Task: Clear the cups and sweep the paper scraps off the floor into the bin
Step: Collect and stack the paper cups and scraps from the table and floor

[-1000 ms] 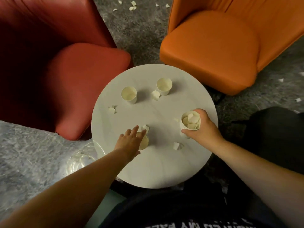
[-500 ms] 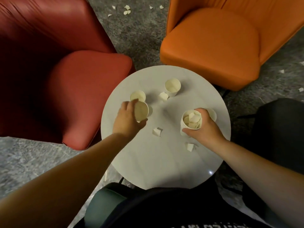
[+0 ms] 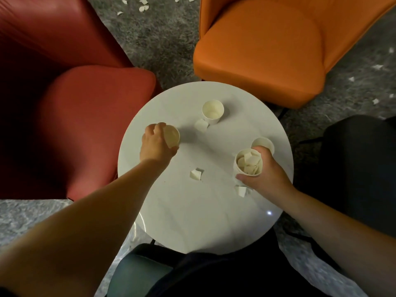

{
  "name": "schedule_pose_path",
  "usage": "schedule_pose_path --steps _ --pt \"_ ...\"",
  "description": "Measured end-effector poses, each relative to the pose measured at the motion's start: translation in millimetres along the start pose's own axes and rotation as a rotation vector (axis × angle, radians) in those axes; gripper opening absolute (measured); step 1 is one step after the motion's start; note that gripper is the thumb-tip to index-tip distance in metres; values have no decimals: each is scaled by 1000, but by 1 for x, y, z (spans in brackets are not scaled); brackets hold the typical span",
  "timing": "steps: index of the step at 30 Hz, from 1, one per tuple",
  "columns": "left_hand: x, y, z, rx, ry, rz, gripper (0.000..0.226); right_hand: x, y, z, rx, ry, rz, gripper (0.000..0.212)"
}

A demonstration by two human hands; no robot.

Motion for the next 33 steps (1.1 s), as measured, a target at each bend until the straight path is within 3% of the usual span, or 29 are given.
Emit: schedule_pose_path --steps 13,20,23,28,33 --pt "17 23 -8 57 -49 81 81 -1 -13 -6 34 19 12 76" --pt "0 -14 -84 -217 174 -278 83 -3 -26 -13 83 26 17 74" --pt "3 -11 -118 -306 196 -272 83 -3 -32 -18 119 32 7 74" --pt "21 27 -148 -106 158 -136 83 1 -42 -34 100 50 -6 80" --pt "31 48 -150 31 102 -126 79 1 -52 -45 140 58 -2 74"
Point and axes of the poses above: each hand's wrist, its own x-axis towards the middle knuckle, its own y-axis out of the palm, z = x × y, the point moved 8 cm from there along x, towards the middle knuckle, and after that the axes turned 6 degrees about -y, right-handed, at the moved point
